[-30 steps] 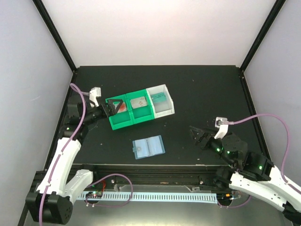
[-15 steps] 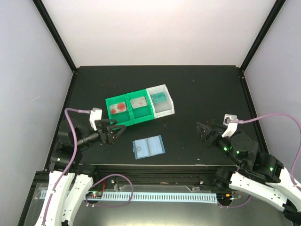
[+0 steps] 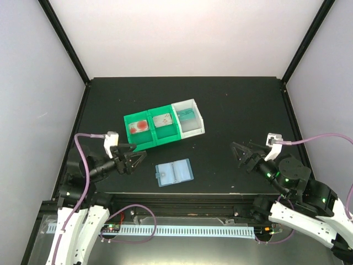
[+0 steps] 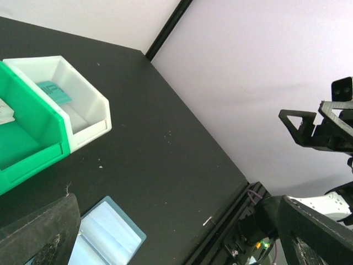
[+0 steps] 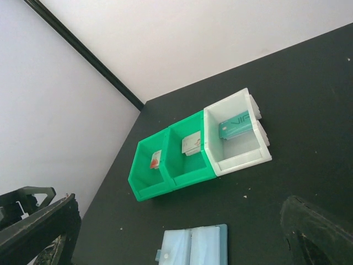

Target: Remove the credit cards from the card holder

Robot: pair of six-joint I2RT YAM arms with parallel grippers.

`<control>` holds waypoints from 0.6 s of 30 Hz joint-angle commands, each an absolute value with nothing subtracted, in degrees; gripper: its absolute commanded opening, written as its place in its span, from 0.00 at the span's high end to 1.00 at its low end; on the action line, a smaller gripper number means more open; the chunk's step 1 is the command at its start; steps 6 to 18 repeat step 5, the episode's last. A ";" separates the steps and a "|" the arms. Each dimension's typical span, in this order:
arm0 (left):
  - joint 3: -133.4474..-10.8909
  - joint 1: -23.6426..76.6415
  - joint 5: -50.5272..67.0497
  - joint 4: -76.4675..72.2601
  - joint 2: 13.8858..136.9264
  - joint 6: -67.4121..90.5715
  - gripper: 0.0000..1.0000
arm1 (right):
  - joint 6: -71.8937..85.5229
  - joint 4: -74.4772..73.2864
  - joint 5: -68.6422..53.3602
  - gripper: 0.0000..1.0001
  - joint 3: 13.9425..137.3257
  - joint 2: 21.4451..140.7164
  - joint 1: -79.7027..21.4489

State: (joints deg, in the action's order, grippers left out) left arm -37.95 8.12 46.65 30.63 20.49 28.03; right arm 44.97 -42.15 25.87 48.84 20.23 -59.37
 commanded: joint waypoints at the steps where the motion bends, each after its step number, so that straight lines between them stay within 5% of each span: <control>1: -37.85 8.39 45.92 30.59 20.33 27.55 0.01 | 45.75 -41.23 25.33 0.00 47.71 18.67 -59.46; 18: -38.92 8.35 45.53 30.52 21.48 27.27 0.01 | 46.20 -41.35 25.52 0.00 46.64 17.85 -59.46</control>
